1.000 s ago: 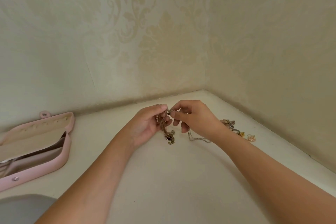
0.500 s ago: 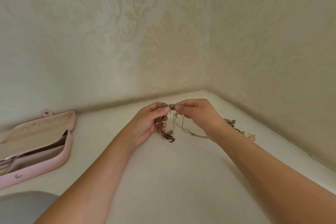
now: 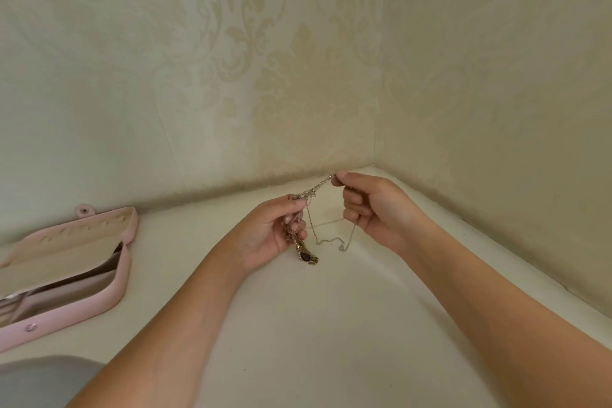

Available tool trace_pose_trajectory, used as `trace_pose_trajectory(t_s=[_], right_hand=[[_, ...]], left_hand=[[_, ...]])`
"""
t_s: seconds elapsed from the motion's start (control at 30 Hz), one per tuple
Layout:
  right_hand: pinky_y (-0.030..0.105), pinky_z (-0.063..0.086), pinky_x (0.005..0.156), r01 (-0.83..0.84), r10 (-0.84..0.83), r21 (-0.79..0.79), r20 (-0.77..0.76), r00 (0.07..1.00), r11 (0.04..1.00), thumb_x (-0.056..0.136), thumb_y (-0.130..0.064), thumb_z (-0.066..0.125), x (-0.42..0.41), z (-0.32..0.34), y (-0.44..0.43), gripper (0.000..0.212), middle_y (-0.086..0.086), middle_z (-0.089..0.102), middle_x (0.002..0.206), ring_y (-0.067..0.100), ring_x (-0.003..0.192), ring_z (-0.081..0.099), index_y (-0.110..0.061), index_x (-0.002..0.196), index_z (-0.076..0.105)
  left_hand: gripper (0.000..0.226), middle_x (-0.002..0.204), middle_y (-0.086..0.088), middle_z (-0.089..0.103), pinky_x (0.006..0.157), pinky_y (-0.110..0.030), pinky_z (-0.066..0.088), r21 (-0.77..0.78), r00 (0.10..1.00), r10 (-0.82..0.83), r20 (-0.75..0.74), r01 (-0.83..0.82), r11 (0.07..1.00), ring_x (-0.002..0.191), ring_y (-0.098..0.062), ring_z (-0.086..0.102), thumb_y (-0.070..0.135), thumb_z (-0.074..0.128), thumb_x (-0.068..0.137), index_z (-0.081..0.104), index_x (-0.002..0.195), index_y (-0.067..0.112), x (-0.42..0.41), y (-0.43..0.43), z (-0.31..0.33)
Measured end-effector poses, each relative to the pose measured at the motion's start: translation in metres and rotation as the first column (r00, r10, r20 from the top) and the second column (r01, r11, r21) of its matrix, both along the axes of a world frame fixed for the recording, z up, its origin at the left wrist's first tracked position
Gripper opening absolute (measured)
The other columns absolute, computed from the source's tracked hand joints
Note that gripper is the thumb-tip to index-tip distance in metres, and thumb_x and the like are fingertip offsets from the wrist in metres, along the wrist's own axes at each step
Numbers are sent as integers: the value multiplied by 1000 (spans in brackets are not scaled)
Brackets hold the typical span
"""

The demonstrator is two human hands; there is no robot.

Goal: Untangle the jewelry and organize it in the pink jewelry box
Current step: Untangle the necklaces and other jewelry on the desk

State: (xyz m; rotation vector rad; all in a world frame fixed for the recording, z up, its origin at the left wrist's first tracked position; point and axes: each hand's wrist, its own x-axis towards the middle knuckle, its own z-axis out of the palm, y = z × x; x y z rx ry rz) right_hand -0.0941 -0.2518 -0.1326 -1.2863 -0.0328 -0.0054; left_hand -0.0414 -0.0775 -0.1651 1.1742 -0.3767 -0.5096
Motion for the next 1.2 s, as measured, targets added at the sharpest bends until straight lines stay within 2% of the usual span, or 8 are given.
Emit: trace_pose_trajectory(t_s=[0.17,0.4,0.7,0.83,0.9,0.97,1.07,1.2], right_hand=[[18,26,42,2,13,-296,52,999,955,85,-19,68,-4,2,2,11,-7,26,48,7,42,21,-12,77,63],[23,51,71,41,-22,-254,78,997,966,92,-16,56,-1,-3,-3,18,0,57,71,12,57,49,-7,85,70],[16,34,44,135,-103,-453,95,990,881,85,-22,68,2,-4,-6,13,-8,42,51,3,45,36,-11,86,75],[20,48,76,76,-56,-457,56,997,886,88,-19,64,3,-9,0,13,-10,64,67,8,71,58,-13,81,73],[29,44,91,37,-35,-413,14,999,910,90,-21,60,3,-10,2,15,-9,69,84,11,92,62,-16,79,69],[31,46,91,-42,37,-214,-24,999,976,93,-17,53,2,-7,3,18,-1,68,83,15,87,64,-12,80,64],[27,53,72,-121,122,144,2,993,982,96,-11,45,1,-1,2,21,3,55,65,14,56,54,-6,80,57],[21,45,55,-35,30,263,23,999,964,94,-10,45,3,6,-4,21,1,48,63,10,48,41,-7,76,56]], left_hand=[[34,51,5,35,53,-22,45,98,997,22,73,-29,995,45,-7,39,24,68,77,43,56,17,0,0,0],[8,59,1,53,53,-22,49,117,992,86,93,-96,988,53,-11,55,21,63,76,59,76,14,2,-1,-1],[5,76,-3,62,68,-25,51,123,978,131,162,-152,981,69,-14,60,15,66,78,63,81,12,8,0,-5],[11,72,1,60,74,-29,45,102,985,78,151,-94,990,70,-13,56,13,70,72,59,74,14,8,1,-4],[14,70,0,59,75,-31,44,83,990,67,126,-78,993,68,-14,54,7,72,70,60,71,14,8,2,-4],[8,68,-3,58,74,-32,45,78,992,52,111,-61,995,66,-16,54,9,68,70,62,69,14,7,2,-4],[10,65,-5,57,66,-30,46,118,992,-31,125,16,993,62,-18,55,13,67,73,63,65,16,5,1,-4],[15,66,-4,53,70,-34,52,98,994,-100,51,95,991,63,-16,52,18,67,75,56,69,10,4,0,-4]])
